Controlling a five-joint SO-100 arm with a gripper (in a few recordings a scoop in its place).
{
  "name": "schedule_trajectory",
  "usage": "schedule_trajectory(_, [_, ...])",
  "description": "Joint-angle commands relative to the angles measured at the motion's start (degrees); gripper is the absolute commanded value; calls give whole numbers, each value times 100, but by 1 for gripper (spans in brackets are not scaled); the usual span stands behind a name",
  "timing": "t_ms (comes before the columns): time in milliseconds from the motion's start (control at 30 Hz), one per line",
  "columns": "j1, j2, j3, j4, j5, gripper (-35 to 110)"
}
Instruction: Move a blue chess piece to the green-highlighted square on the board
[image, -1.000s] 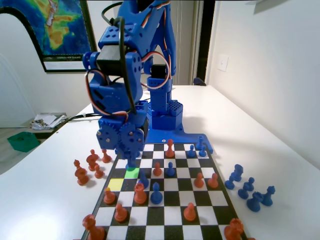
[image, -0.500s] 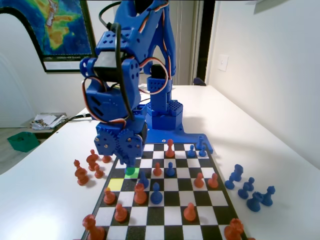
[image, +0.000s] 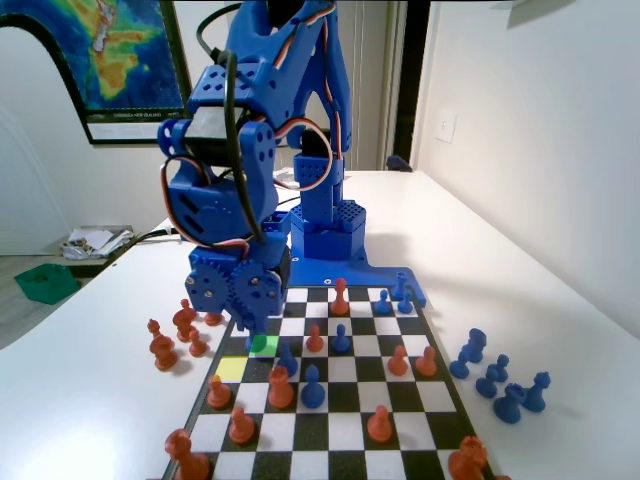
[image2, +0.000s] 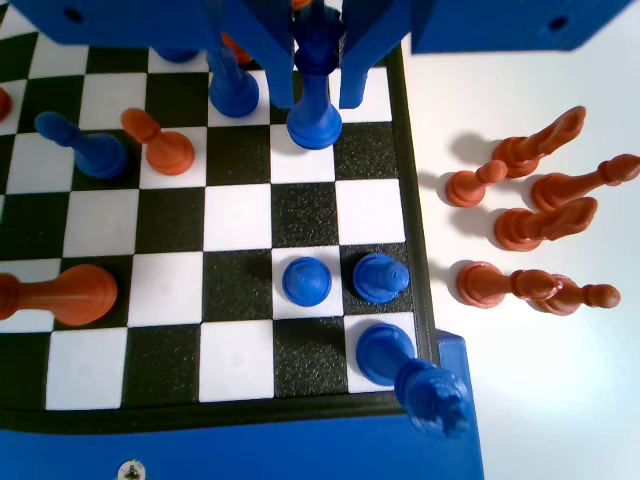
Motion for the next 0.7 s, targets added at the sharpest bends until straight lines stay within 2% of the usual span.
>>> schedule_trajectory(0, [97,105,-62,18,-132,4])
schedule_trajectory(667, [-26,123,272,-246,-114,4])
